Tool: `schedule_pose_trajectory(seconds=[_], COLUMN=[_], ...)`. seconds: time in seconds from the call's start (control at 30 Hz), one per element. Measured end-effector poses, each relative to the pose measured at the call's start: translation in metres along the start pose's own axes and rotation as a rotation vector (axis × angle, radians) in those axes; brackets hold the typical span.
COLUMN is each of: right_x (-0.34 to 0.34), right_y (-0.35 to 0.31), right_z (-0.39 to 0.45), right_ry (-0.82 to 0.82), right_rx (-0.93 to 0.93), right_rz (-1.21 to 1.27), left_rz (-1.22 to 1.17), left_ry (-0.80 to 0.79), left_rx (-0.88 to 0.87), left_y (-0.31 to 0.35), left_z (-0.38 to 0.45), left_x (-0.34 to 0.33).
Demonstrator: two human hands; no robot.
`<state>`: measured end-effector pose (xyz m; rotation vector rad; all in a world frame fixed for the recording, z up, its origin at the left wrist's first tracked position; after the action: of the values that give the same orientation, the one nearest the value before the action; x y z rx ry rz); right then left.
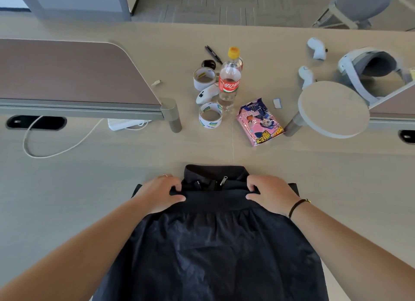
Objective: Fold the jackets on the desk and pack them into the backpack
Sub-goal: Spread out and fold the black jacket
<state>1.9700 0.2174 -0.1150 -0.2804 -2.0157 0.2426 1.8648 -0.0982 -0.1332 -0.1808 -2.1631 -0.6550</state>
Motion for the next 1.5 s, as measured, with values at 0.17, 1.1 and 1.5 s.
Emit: schedule_pose_trajectory(seconds=[0.17, 1.1, 1.5], right_x=[-0.008, -0.003, 0.013], right_y=[0.000, 0.032, 0.091], right_z=[0.000, -0.012, -0.045], right_ry=[-0.018, -0.047, 0.082], right_rx=[-0.045, -0.150, -0.401], right_rz=[0.054, 0.029, -0.045], left_rz=[0.066, 0.156, 0.183], left_ry=[0.013, 0.180, 0.222], left_rx=[-0.066, -0.036, 0.194], left_y=[0.015, 0.022, -0.066], left_z=[0.002, 0.022, 0.010], left_x=[0.006, 0.003, 0.031])
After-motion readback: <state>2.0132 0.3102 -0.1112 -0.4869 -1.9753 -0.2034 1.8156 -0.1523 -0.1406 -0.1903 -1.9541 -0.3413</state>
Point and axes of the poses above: each hand's wrist, its own z-axis towards the middle knuckle, its own x-axis out of the back of the hand, y = z × x, the point moved 2 cm from there along z, towards the middle knuckle, and after that the axes turned 3 degrees about -z, right-handed, at the moved point
